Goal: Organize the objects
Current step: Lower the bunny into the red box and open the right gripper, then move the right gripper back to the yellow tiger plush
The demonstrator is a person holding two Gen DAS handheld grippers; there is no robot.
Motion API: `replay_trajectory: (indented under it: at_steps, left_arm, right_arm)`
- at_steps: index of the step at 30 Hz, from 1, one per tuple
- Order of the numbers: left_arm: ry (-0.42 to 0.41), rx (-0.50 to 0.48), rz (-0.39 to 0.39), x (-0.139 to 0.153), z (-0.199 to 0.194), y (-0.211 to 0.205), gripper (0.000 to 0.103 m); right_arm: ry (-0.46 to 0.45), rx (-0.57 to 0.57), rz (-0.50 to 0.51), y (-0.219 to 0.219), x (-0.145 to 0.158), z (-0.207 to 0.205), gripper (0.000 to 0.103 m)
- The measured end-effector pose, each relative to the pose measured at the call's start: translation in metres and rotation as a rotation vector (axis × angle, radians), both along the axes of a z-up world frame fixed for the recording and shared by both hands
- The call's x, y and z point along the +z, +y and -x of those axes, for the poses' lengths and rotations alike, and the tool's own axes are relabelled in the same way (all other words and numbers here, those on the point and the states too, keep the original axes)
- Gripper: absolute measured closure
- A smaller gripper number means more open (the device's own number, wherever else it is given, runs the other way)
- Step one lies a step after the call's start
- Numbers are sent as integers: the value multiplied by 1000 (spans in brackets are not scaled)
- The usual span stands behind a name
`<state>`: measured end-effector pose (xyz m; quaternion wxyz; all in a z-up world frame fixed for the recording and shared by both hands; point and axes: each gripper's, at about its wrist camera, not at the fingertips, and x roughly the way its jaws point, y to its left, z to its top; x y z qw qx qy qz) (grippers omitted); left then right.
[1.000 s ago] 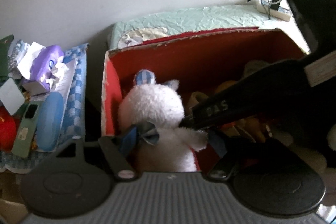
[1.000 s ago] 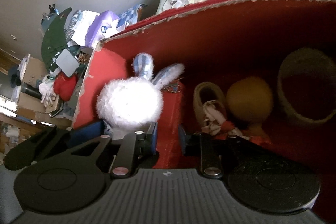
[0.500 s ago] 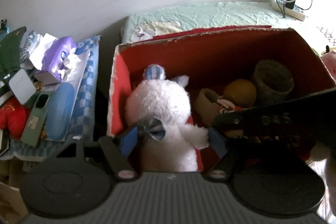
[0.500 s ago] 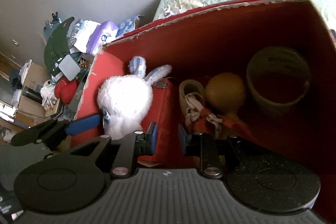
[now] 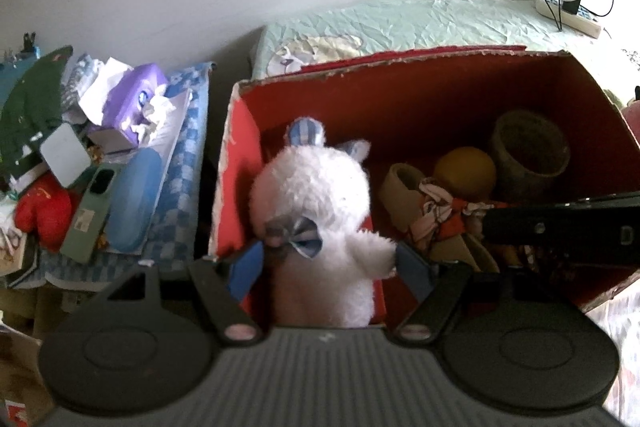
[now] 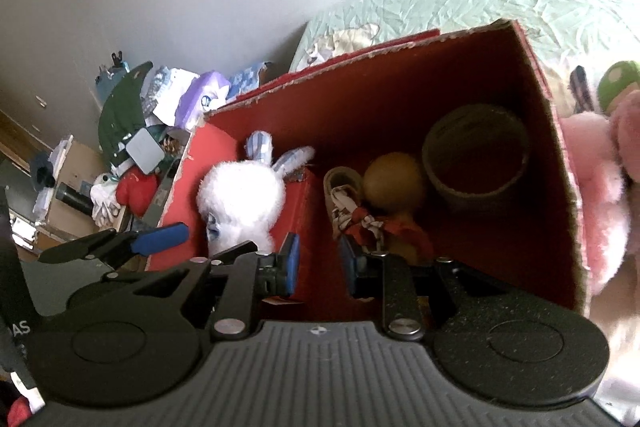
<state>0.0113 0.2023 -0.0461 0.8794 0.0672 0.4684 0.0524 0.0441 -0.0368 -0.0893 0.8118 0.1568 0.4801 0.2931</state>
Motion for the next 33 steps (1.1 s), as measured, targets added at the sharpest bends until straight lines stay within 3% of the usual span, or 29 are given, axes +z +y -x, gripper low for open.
replay_trajectory:
  at_steps: [10, 19, 23, 27, 33]
  left_arm:
    - [-23, -16, -2, 13, 2, -16, 25]
    - [-46, -7, 11, 25, 11, -44, 25]
    - [-54, 5, 34, 34, 17, -65, 26]
    - [-75, -42, 35, 39, 19, -100, 26]
    - [-80, -110, 108, 42, 16, -154, 26]
  right_arm:
    - [-32, -16, -56, -23, 11, 14, 77]
    - [-72, 68, -124, -57, 23, 23, 77]
    - [-87, 71, -145, -90, 28, 24, 77]
    - [-98, 53, -138, -129, 29, 25, 77]
    - [-104, -20, -127, -195, 28, 20, 77]
